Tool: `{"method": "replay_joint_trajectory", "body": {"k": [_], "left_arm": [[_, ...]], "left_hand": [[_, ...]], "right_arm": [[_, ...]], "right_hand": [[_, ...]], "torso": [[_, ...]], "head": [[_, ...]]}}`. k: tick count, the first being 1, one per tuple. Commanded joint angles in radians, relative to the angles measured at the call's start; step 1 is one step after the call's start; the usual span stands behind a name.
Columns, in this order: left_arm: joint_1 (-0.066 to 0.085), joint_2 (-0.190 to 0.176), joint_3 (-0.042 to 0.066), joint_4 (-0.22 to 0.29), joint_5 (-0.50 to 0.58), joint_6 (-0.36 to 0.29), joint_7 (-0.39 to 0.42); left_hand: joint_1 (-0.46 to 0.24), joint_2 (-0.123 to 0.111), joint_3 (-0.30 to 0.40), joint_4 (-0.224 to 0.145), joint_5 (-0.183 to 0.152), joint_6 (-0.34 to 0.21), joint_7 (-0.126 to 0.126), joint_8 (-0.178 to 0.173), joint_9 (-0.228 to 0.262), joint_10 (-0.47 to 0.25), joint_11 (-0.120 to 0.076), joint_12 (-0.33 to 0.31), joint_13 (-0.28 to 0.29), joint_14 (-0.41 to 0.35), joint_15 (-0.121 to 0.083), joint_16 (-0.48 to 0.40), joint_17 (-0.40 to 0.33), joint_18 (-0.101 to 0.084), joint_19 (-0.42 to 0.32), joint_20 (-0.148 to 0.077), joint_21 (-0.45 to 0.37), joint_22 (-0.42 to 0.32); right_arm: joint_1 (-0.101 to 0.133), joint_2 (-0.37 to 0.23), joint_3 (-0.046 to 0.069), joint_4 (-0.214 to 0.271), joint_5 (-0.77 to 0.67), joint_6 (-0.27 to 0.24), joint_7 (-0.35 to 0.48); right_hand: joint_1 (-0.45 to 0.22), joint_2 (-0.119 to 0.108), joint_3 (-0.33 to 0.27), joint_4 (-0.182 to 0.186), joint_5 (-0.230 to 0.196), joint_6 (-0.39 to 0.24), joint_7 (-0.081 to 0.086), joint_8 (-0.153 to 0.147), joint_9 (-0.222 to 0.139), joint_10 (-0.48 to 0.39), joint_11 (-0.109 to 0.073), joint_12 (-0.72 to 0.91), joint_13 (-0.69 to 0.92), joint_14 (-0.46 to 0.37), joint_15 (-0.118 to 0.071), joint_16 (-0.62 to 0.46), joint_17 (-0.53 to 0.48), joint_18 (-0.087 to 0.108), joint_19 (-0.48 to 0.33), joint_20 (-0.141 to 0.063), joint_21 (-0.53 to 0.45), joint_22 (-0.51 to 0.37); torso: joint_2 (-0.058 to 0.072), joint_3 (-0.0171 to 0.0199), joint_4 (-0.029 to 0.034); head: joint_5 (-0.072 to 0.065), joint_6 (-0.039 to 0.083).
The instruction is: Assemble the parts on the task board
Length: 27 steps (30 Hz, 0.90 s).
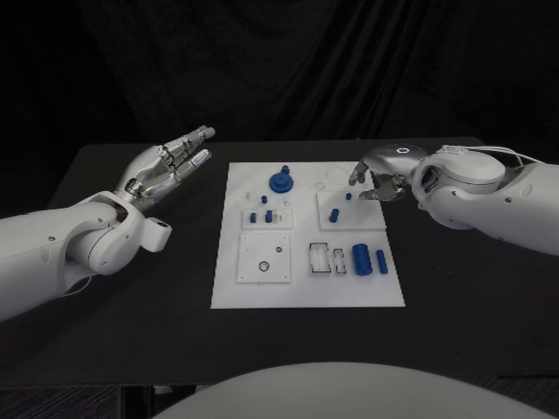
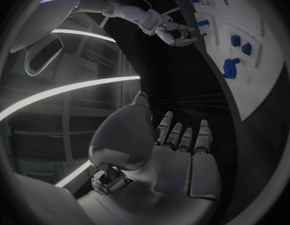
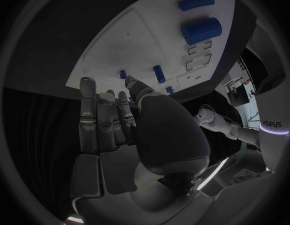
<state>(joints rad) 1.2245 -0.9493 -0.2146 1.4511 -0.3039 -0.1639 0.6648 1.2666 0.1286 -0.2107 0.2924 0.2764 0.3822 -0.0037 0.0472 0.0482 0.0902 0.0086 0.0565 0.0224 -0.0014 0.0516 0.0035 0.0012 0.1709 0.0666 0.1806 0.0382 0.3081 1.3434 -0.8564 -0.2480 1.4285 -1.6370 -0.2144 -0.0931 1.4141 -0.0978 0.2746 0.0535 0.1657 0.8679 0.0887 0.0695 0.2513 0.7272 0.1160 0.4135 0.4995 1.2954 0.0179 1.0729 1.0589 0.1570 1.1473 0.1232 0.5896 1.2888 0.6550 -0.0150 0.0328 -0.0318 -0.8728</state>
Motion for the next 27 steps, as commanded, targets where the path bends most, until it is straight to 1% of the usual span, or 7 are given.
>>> {"method": "replay_joint_trajectory", "body": {"k": [1,3,4,10,12,13,27], "left_arm": [[-0.003,-0.005,0.001,0.01,0.112,0.07,0.13],[-0.004,-0.008,0.001,0.012,0.117,0.075,0.131],[-0.004,-0.009,0.001,0.012,0.118,0.078,0.131],[-0.006,-0.009,0.001,0.012,0.122,0.091,0.128],[-0.006,-0.008,0.001,0.011,0.123,0.091,0.126],[-0.006,-0.008,0.001,0.01,0.123,0.092,0.126],[-0.008,-0.005,0.001,0.002,0.123,0.109,0.109]], "left_hand": [[0.012,0.002,-0.007,-0.001,0.003,-0.001,-0.006,-0.005,-0.002,-0.001,0.003,-0.004,-0.001,0.001,-0.008,-0.004,-0.001,0.01,-0.007,-0.001,-0.004,-0.004],[0.016,0.005,-0.009,-0.001,0.003,-0.003,-0.011,-0.006,-0.003,-0.001,0.008,-0.003,-0.001,0.001,-0.003,-0.004,-0.001,0.01,-0.007,-0.001,-0.003,-0.006],[0.018,0.006,-0.009,-0.001,0.003,-0.004,-0.013,-0.006,-0.003,-0.001,0.011,-0.002,-0.001,0.001,0.0,-0.004,-0.001,0.01,-0.008,0.0,-0.003,-0.01],[0.057,0.015,-0.012,-0.005,0.003,-0.013,-0.021,-0.007,-0.006,-0.003,0.03,0.001,-0.001,0.001,0.018,-0.004,-0.001,0.009,-0.01,0.019,-0.002,-0.025],[0.072,0.015,-0.014,-0.006,0.003,-0.008,-0.021,-0.006,-0.005,0.0,0.036,0.005,0.0,0.001,0.023,-0.004,-0.001,0.009,-0.009,0.026,-0.002,-0.026],[0.081,0.013,-0.016,-0.005,0.046,-0.002,-0.019,-0.005,-0.004,0.003,0.043,0.008,0.001,0.001,0.024,-0.004,-0.001,0.009,-0.007,0.03,-0.001,-0.026],[0.112,0.017,-0.018,-0.007,0.081,0.006,-0.013,-0.004,-0.003,0.007,0.061,0.015,0.001,0.001,0.042,-0.004,-0.001,0.009,0.002,0.053,0.003,-0.021]], "right_arm": [[-0.009,0.01,0.001,-0.017,-0.054,-0.02,0.029],[-0.013,0.021,0.001,-0.029,-0.056,-0.031,0.037],[-0.014,0.025,0.001,-0.035,-0.056,-0.034,0.04],[-0.019,0.044,0.001,-0.061,-0.058,-0.055,0.052],[-0.02,0.049,0.001,-0.067,-0.058,-0.057,0.055],[-0.02,0.05,0.001,-0.069,-0.058,-0.057,0.056],[-0.04,0.062,0.001,-0.096,-0.058,-0.021,0.059]], "right_hand": [[0.007,-0.002,0.002,-0.004,0.001,0.011,-0.001,0.006,-0.001,0.009,-0.002,-0.005,-0.007,-0.004,-0.002,0.003,0.002,0.007,0.007,-0.001,0.001,0.004],[0.003,-0.002,0.0,-0.002,0.001,0.012,0.0,0.007,-0.002,0.012,-0.002,-0.007,-0.012,-0.002,-0.002,0.007,0.004,0.006,0.011,-0.001,0.006,0.006],[0.0,-0.001,-0.001,0.0,0.001,0.014,-0.002,0.007,-0.002,0.017,-0.002,-0.009,-0.017,0.001,-0.002,0.01,0.004,0.006,0.014,-0.001,0.009,0.008],[-0.008,0.001,-0.003,0.006,0.001,0.013,-0.003,0.005,-0.005,0.023,-0.002,-0.012,-0.028,0.003,0.0,0.013,0.002,0.005,0.017,0.0,0.008,0.01],[-0.008,0.003,-0.003,0.007,0.001,0.012,-0.004,0.005,-0.006,0.027,-0.002,-0.012,-0.031,0.003,0.0,0.014,0.002,0.005,0.019,0.0,0.01,0.011],[-0.008,0.004,-0.002,0.007,0.001,0.013,-0.005,0.005,-0.006,0.032,-0.002,-0.012,-0.034,0.004,0.0,0.016,0.003,0.005,0.02,0.001,0.01,0.011],[-0.023,0.008,0.001,0.016,0.001,0.082,-0.001,0.032,0.001,0.098,-0.009,-0.029,-0.094,0.005,-0.001,0.025,-0.012,0.003,0.036,0.0,0.008,0.024]], "torso": [[0.005,-0.013,0.0157],[0.006,-0.0159,0.0181],[0.008,-0.0221,0.0217],[0.012,-0.0375,0.0258],[0.012,-0.0398,0.0278],[0.012,-0.0398,0.028],[0.011,-0.0419,0.0275]], "head": [[-0.01,0.0],[-0.011,0.0],[-0.015,0.0],[-0.025,0.0],[-0.029,0.0],[-0.03,0.0],[-0.027,0.0]]}}
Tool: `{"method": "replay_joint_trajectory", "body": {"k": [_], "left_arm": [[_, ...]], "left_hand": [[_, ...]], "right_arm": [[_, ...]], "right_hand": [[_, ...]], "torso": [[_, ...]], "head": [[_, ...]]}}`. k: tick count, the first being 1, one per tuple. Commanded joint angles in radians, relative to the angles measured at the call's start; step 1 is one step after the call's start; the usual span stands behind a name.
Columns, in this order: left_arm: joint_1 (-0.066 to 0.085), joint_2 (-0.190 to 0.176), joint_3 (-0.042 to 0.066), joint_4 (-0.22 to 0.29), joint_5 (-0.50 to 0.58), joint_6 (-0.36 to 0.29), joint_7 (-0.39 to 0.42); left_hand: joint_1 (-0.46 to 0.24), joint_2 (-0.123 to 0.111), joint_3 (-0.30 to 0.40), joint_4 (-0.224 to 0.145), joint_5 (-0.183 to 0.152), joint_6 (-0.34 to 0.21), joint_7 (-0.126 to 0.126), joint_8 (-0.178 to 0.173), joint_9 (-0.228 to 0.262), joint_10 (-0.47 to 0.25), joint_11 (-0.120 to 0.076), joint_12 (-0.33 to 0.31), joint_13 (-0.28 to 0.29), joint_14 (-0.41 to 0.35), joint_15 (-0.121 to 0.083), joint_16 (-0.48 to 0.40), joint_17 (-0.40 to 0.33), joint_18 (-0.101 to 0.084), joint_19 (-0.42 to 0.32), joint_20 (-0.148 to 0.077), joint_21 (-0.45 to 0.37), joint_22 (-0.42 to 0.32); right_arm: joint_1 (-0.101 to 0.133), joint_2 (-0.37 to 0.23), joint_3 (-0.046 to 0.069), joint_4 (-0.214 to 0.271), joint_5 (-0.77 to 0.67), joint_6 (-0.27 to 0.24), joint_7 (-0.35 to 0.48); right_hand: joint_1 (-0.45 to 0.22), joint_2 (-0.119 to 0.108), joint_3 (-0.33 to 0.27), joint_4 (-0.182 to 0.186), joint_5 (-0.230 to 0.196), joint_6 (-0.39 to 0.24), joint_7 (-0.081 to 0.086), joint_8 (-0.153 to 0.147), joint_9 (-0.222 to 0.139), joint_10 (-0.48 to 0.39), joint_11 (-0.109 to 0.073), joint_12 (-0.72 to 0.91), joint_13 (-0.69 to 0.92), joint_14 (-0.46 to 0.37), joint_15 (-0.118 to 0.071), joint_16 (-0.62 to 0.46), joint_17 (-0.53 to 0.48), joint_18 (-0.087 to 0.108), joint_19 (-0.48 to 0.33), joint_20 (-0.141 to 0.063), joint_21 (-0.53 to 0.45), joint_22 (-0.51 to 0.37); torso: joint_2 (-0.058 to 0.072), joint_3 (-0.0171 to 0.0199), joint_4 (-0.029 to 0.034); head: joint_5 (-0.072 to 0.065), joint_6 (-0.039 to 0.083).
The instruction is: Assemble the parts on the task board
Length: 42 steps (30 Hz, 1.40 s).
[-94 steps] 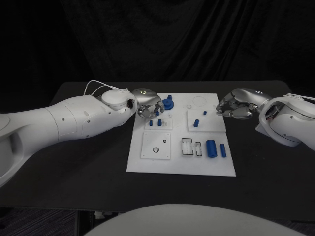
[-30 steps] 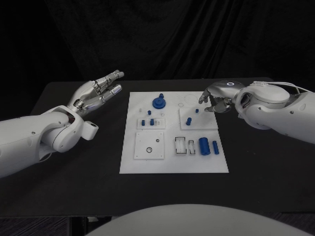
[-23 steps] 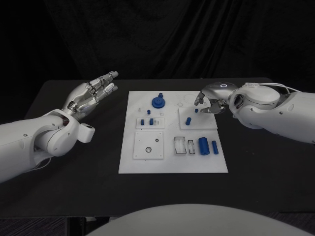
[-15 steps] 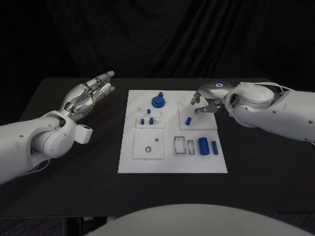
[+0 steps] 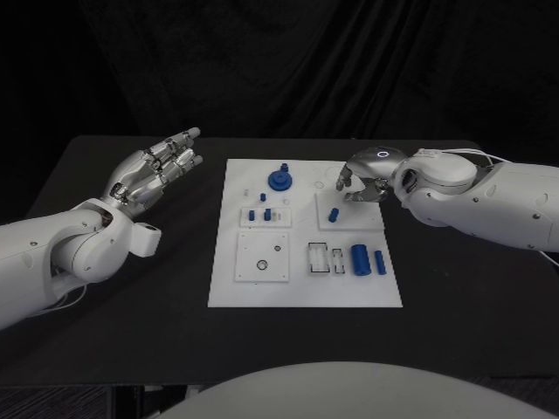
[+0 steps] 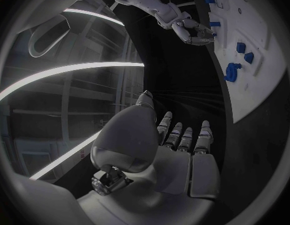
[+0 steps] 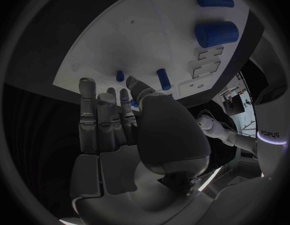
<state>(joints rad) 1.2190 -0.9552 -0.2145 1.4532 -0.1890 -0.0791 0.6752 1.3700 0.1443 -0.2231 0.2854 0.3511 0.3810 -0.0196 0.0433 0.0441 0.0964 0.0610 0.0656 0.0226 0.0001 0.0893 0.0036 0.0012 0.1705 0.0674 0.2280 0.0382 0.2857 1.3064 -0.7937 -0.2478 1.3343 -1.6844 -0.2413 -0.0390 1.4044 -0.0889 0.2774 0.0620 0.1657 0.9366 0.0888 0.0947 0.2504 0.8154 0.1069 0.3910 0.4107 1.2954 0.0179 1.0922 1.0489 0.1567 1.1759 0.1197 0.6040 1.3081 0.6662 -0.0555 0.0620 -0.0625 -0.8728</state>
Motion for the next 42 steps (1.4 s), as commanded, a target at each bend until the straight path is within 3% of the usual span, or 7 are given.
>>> {"method": "replay_joint_trajectory", "body": {"k": [1,10,13,18,26,31,42], "left_arm": [[-0.002,0.001,0.001,0.0,0.009,0.026,0.097],[-0.003,0.003,0.001,-0.003,0.009,0.039,0.092],[-0.003,0.004,0.001,-0.004,0.009,0.048,0.092],[-0.004,0.006,0.001,-0.005,0.009,0.056,0.092],[-0.005,0.008,0.001,-0.006,0.009,0.064,0.087],[-0.005,0.009,0.001,-0.007,0.009,0.068,0.083],[-0.006,0.012,0.001,-0.011,0.009,0.072,0.074]], "left_hand": [[0.012,0.002,-0.007,0.0,0.009,0.008,0.004,0.0,0.001,0.001,0.01,0.006,0.001,0.0,0.009,-0.003,-0.001,0.01,0.003,0.009,0.004,0.004],[0.029,0.004,-0.009,-0.002,0.026,0.009,0.001,0.0,0.001,0.005,0.019,0.012,0.002,0.012,0.027,0.002,0.003,0.011,0.02,0.024,0.012,0.026],[0.035,0.006,-0.011,0.0,0.029,0.016,-0.001,0.001,0.002,0.008,0.02,0.015,0.003,0.023,0.042,0.006,0.007,0.012,0.041,0.034,0.023,0.052],[0.042,0.008,-0.012,-0.002,0.035,0.021,0.0,0.002,0.003,0.012,0.024,0.018,0.003,0.029,0.049,0.009,0.008,0.012,0.052,0.038,0.029,0.061],[0.063,0.011,-0.011,-0.008,0.066,0.068,0.023,0.01,0.009,0.031,0.038,0.035,0.007,0.047,0.063,0.017,0.012,0.012,0.075,0.048,0.04,0.075],[0.078,0.012,-0.009,-0.013,0.091,0.082,0.033,0.012,0.011,0.037,0.042,0.041,0.008,0.053,0.068,0.02,0.013,0.011,0.083,0.051,0.043,0.076],[0.105,0.015,-0.002,-0.031,0.136,0.104,0.047,0.015,0.014,0.039,0.043,0.045,0.008,0.06,0.076,0.024,0.015,0.01,0.096,0.057,0.049,0.078]], "right_arm": [[-0.004,-0.001,0.001,-0.003,-0.011,0.009,0.005],[-0.008,-0.003,0.001,-0.004,-0.011,0.024,-0.001],[-0.008,-0.002,0.001,-0.006,-0.011,0.032,-0.004],[-0.009,0.001,0.001,-0.01,-0.011,0.041,-0.006],[-0.017,0.005,0.001,-0.024,-0.011,0.051,-0.006],[-0.023,0.008,0.001,-0.034,-0.011,0.045,-0.001],[-0.028,0.012,0.001,-0.045,-0.003,0.001,0.024]], "right_hand": [[-0.015,-0.001,-0.002,0.008,0.001,0.015,-0.001,0.007,0.003,0.011,0.0,-0.006,-0.007,0.005,-0.001,0.006,-0.002,0.003,0.008,0.003,-0.007,0.005],[-0.017,-0.002,-0.003,0.007,0.001,0.019,-0.003,0.008,0.004,0.013,0.0,-0.01,-0.013,0.002,0.0,0.002,-0.008,0.004,0.005,0.004,-0.017,0.004],[-0.013,-0.001,-0.001,0.003,0.002,0.018,-0.006,0.007,0.004,0.012,0.001,-0.013,-0.017,-0.001,0.0,-0.001,-0.012,0.005,0.003,0.004,-0.023,0.003],[-0.003,0.005,0.007,-0.009,0.002,0.029,-0.005,0.011,0.006,0.017,0.001,-0.018,-0.026,-0.004,-0.001,-0.002,-0.017,0.006,0.001,0.004,-0.03,0.004],[0.011,0.021,0.027,-0.038,0.002,0.087,0.015,0.038,0.026,0.064,-0.007,-0.022,-0.051,-0.018,0.002,-0.017,-0.043,0.006,-0.001,0.004,-0.045,0.011],[0.024,0.031,0.04,-0.056,0.002,0.106,0.025,0.046,0.036,0.107,-0.019,-0.022,-0.066,-0.021,-0.007,-0.024,-0.056,0.009,0.0,-0.001,-0.048,0.017],[0.039,0.047,0.055,-0.085,0.001,0.136,0.034,0.058,0.055,0.184,-0.031,-0.037,-0.099,-0.022,-0.015,-0.045,-0.085,0.007,0.006,-0.009,-0.044,0.034]], "torso": [[0.0,-0.0016,-0.0028],[0.002,-0.0033,0.0021],[0.002,-0.0035,0.0011],[0.002,-0.0046,-0.0007],[0.002,-0.005,-0.0001],[0.002,-0.0055,-0.0008],[0.003,-0.0064,-0.0005]], "head": [[0.005,0.0],[0.002,0.0],[0.005,0.0],[0.005,0.0],[0.001,0.0],[0.006,0.0],[0.007,0.0]]}}
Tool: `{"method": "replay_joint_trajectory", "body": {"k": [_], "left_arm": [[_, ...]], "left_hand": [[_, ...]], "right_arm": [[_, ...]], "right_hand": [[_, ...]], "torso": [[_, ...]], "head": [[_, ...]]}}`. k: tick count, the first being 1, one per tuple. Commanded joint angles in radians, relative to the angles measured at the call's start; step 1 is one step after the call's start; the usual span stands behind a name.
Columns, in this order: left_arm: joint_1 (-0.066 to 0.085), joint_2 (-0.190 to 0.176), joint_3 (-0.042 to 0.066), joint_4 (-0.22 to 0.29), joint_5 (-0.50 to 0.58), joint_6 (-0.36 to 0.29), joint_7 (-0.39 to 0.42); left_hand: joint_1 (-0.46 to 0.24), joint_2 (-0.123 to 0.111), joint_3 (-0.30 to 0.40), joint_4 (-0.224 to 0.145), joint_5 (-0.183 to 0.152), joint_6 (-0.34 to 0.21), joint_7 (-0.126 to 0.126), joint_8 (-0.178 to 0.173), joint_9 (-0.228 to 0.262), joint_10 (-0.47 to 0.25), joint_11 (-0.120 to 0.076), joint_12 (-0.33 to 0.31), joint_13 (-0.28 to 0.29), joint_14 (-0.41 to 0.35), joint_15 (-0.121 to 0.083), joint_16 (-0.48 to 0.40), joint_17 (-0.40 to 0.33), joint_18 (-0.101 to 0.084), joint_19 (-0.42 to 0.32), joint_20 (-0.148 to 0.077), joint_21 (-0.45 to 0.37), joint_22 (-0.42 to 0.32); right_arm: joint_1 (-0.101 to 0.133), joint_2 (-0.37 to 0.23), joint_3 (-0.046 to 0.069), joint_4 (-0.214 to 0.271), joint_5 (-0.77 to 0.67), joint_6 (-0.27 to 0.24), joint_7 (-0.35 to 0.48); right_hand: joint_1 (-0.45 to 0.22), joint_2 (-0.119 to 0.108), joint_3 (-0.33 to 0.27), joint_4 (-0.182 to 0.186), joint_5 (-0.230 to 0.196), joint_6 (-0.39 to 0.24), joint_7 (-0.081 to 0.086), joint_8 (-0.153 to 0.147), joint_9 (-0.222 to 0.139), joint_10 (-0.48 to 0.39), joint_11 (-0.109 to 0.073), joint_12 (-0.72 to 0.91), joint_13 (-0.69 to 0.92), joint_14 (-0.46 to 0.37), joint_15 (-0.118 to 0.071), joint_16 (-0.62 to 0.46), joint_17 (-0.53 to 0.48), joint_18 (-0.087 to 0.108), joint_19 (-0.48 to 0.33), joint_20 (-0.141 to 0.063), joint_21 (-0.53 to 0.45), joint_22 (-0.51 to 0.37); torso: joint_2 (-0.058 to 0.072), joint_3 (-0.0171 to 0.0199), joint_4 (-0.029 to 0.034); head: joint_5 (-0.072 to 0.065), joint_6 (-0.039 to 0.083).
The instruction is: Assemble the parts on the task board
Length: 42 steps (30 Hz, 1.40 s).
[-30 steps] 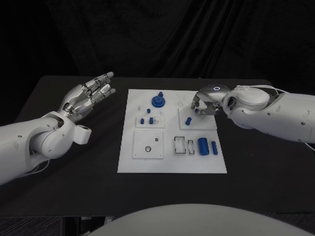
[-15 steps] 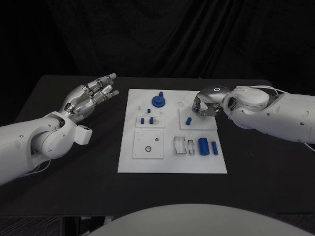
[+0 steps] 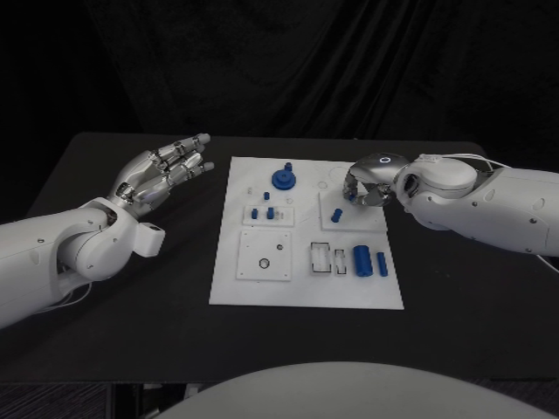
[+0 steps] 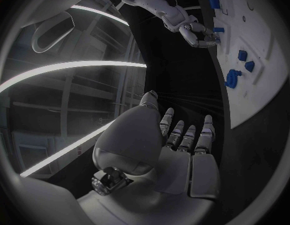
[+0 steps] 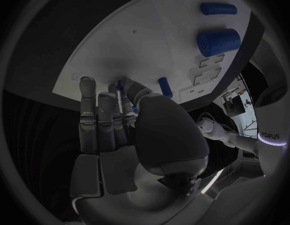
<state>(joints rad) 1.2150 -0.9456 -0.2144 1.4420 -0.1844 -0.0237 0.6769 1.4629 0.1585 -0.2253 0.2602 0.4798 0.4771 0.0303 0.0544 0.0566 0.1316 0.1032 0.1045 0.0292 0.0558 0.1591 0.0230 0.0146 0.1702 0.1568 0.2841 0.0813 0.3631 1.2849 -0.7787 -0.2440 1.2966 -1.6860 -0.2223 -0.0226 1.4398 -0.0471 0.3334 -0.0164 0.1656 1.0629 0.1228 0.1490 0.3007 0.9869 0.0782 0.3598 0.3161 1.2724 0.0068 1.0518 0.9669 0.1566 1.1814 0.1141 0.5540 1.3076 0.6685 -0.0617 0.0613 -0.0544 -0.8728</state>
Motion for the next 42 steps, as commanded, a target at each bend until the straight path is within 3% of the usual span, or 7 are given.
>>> {"method": "replay_joint_trajectory", "body": {"k": [1,13,21,26,33,37,42], "left_arm": [[-0.003,0.003,0.001,0.0,0.004,0.017,0.072],[-0.005,0.005,0.001,-0.004,0.004,0.015,0.066],[-0.006,0.003,0.001,-0.002,0.004,0.012,0.063],[-0.007,0.002,0.001,0.001,0.004,0.01,0.061],[-0.007,0.004,0.001,0.002,0.004,0.01,0.058],[-0.007,0.008,0.001,-0.001,0.004,0.012,0.059],[-0.011,0.011,0.001,-0.005,0.004,0.014,0.06]], "left_hand": [[0.013,0.001,0.001,-0.006,0.01,0.012,-0.001,0.004,0.002,0.004,0.001,0.007,0.002,0.005,0.007,0.005,0.001,0.01,0.008,0.001,0.006,0.001],[0.023,0.007,0.006,-0.012,0.027,0.04,0.016,0.01,0.006,0.011,-0.003,0.014,0.003,0.013,0.012,0.009,0.003,0.01,0.019,0.005,0.011,0.006],[0.027,0.01,0.008,-0.014,0.03,0.048,0.021,0.012,0.007,0.013,-0.003,0.016,0.004,0.016,0.014,0.011,0.004,0.009,0.023,0.005,0.013,0.008],[0.028,0.011,0.009,-0.015,0.032,0.049,0.024,0.012,0.007,0.014,-0.003,0.017,0.004,0.017,0.015,0.011,0.004,0.009,0.025,0.006,0.013,0.008],[0.031,0.013,0.011,-0.016,0.034,0.053,0.027,0.013,0.007,0.016,-0.003,0.018,0.004,0.019,0.017,0.012,0.004,0.008,0.027,0.006,0.014,0.008],[0.032,0.016,0.013,-0.017,0.035,0.053,0.033,0.013,0.007,0.016,-0.003,0.019,0.004,0.018,0.017,0.012,0.004,0.008,0.027,0.006,0.014,0.005],[0.034,0.019,0.014,-0.017,0.036,0.052,0.04,0.012,0.007,0.015,-0.005,0.019,0.004,0.016,0.016,0.011,0.003,0.007,0.026,0.005,0.013,0.002]], "right_arm": [[-0.006,-0.003,-0.003,-0.008,0.005,-0.025,0.012],[-0.006,-0.012,-0.003,-0.006,0.034,-0.111,0.054],[0.007,-0.039,-0.002,0.033,0.035,-0.164,0.068],[0.04,-0.065,-0.002,0.09,0.036,-0.176,0.067],[0.096,-0.099,-0.003,0.208,0.073,-0.173,0.055],[0.105,-0.102,-0.003,0.285,0.112,-0.139,0.045],[0.093,-0.089,-0.003,0.369,0.123,-0.079,0.028]], "right_hand": [[0.003,0.006,-0.001,-0.008,0.001,0.014,0.0,0.006,0.007,0.019,-0.003,-0.007,-0.007,0.001,-0.004,-0.006,-0.005,0.007,0.002,-0.004,0.007,0.036],[0.015,0.017,-0.002,-0.024,0.001,0.035,0.002,0.013,0.021,0.08,-0.012,-0.026,-0.033,0.005,-0.012,-0.023,-0.027,0.005,0.011,-0.012,0.015,0.048],[0.018,0.018,-0.003,-0.027,0.001,0.028,0.005,0.006,0.02,0.092,-0.012,-0.032,-0.04,0.006,-0.012,-0.032,-0.037,0.004,0.014,-0.014,0.018,0.05],[0.017,0.019,-0.004,-0.027,0.001,0.028,0.005,0.002,0.019,0.104,-0.013,-0.034,-0.043,0.009,-0.013,-0.035,-0.041,0.003,0.02,-0.014,0.026,0.051],[0.017,0.019,-0.007,-0.026,0.001,0.026,0.005,-0.003,0.017,0.117,-0.015,-0.038,-0.048,0.007,-0.014,-0.051,-0.057,0.004,0.018,-0.015,0.017,0.049],[0.015,0.018,-0.008,-0.024,0.001,0.019,0.005,-0.012,0.012,0.126,-0.016,-0.044,-0.052,0.011,-0.015,-0.053,-0.058,0.005,0.018,-0.016,0.009,0.048],[0.012,0.016,-0.009,-0.022,0.001,0.014,0.005,-0.018,0.008,0.133,-0.017,-0.047,-0.055,0.017,-0.016,-0.052,-0.056,0.007,0.017,-0.016,-0.001,0.045]], "torso": [[0.001,0.0003,0.0009],[0.0,-0.0001,0.0001],[-0.001,-0.0006,-0.0006],[-0.001,-0.0006,0.0005],[-0.001,-0.0016,-0.0003],[-0.001,-0.0032,-0.0012],[-0.001,-0.0043,-0.0002]], "head": [[-0.002,0.0],[0.011,0.0],[0.016,0.0],[0.014,0.0],[0.019,0.0],[0.031,0.0],[0.053,0.0]]}}
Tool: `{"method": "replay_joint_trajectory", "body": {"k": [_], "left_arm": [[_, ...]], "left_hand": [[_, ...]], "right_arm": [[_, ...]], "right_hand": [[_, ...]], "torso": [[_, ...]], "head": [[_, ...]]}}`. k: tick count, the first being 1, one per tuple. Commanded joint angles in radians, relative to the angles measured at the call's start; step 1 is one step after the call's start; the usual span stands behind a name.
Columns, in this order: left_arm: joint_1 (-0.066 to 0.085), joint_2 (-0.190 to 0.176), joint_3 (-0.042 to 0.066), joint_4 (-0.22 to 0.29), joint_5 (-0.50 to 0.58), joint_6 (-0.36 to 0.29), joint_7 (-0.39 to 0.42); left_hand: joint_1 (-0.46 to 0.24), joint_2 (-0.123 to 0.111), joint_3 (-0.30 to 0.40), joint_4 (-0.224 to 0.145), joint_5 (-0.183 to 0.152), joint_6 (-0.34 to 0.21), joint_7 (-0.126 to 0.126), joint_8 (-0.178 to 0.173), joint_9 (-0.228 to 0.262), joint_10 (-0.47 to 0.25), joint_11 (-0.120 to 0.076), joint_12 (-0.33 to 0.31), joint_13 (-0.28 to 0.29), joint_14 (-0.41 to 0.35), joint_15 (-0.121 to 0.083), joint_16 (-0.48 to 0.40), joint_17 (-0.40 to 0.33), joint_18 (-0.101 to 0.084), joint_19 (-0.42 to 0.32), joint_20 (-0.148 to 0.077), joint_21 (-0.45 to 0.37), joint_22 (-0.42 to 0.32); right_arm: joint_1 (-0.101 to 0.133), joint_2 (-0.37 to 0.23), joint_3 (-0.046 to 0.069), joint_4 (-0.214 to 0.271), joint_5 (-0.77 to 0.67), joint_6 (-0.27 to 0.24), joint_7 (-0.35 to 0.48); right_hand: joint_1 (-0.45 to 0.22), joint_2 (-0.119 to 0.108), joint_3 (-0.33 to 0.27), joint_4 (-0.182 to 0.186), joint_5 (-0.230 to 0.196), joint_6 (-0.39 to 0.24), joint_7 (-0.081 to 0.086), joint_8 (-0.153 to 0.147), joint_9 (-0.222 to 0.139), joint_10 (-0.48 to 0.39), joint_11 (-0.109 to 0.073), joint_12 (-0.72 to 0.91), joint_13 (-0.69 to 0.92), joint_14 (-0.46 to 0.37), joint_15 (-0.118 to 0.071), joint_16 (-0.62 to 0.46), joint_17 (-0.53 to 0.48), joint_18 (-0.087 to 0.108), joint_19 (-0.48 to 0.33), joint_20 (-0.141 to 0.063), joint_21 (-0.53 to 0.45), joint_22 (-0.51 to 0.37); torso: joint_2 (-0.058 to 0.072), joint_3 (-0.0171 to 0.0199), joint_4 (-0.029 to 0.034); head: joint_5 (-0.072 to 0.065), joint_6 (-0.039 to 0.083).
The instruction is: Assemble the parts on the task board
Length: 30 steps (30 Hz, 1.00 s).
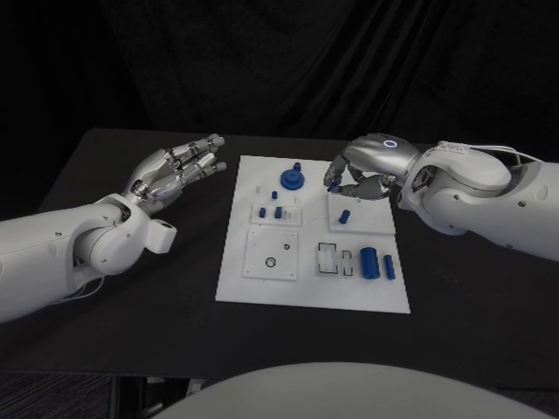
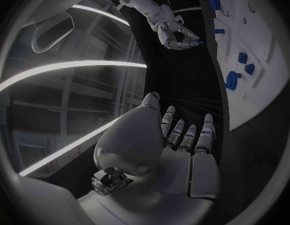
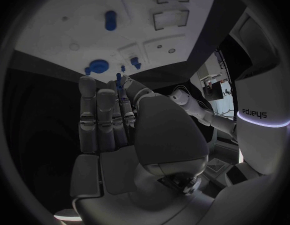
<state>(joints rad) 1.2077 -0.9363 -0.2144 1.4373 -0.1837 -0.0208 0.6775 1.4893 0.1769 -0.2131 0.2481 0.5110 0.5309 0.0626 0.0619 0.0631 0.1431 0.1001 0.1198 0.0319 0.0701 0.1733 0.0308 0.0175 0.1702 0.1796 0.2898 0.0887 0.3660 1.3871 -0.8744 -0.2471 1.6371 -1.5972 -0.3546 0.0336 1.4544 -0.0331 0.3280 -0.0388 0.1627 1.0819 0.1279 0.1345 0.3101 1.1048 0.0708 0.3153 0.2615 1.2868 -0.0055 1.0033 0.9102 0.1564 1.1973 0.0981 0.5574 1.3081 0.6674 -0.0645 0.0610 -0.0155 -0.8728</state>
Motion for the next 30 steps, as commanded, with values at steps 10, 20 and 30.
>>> {"method": "replay_joint_trajectory", "body": {"k": [10,20,30], "left_arm": [[-0.008,0.004,0.001,0.0,0.003,0.013,0.06],[-0.009,0.013,0.001,-0.003,0.003,0.018,0.056],[-0.011,0.019,0.001,-0.005,0.003,0.023,0.054]], "left_hand": [[0.009,0.001,0.003,-0.005,0.007,-0.003,0.013,0.004,0.0,0.003,-0.003,0.003,0.001,-0.002,-0.002,0.002,0.0,0.007,0.0,-0.001,0.004,-0.007],[0.01,0.002,0.003,-0.005,0.008,-0.004,0.016,0.004,0.0,0.001,-0.004,0.002,0.0,-0.003,-0.004,0.001,-0.001,0.006,-0.001,0.0,0.003,-0.009],[0.011,0.003,0.005,-0.006,0.008,-0.003,0.02,0.004,0.0,-0.001,-0.007,0.001,0.0,-0.005,-0.006,0.001,-0.001,0.004,-0.002,0.002,0.002,-0.013]], "right_arm": [[-0.077,0.095,0.0,0.046,-0.119,0.115,-0.07],[-0.12,0.162,0.0,-0.007,-0.222,0.142,-0.098],[-0.138,0.183,0.0,-0.018,-0.259,0.132,-0.107]], "right_hand": [[0.001,-0.005,-0.005,-0.008,0.004,0.0,-0.002,-0.016,-0.01,0.026,-0.013,-0.019,-0.011,0.092,-0.008,0.139,0.144,-0.017,0.081,-0.005,0.154,0.081],[-0.004,-0.009,-0.005,-0.011,0.004,0.004,-0.003,-0.026,-0.017,0.03,-0.013,-0.03,-0.017,0.132,-0.009,0.223,0.229,-0.034,0.13,-0.007,0.271,0.104],[-0.007,-0.012,-0.005,-0.013,0.004,0.001,-0.001,-0.033,-0.021,0.029,-0.011,-0.038,-0.02,0.142,-0.008,0.246,0.251,-0.04,0.144,-0.007,0.311,0.111]], "torso": [[0.002,-0.0012,0.003],[0.001,-0.0008,0.003],[0.002,0.0024,0.0028]], "head": [[0.03,0.0],[0.039,0.0],[0.045,0.0]]}}
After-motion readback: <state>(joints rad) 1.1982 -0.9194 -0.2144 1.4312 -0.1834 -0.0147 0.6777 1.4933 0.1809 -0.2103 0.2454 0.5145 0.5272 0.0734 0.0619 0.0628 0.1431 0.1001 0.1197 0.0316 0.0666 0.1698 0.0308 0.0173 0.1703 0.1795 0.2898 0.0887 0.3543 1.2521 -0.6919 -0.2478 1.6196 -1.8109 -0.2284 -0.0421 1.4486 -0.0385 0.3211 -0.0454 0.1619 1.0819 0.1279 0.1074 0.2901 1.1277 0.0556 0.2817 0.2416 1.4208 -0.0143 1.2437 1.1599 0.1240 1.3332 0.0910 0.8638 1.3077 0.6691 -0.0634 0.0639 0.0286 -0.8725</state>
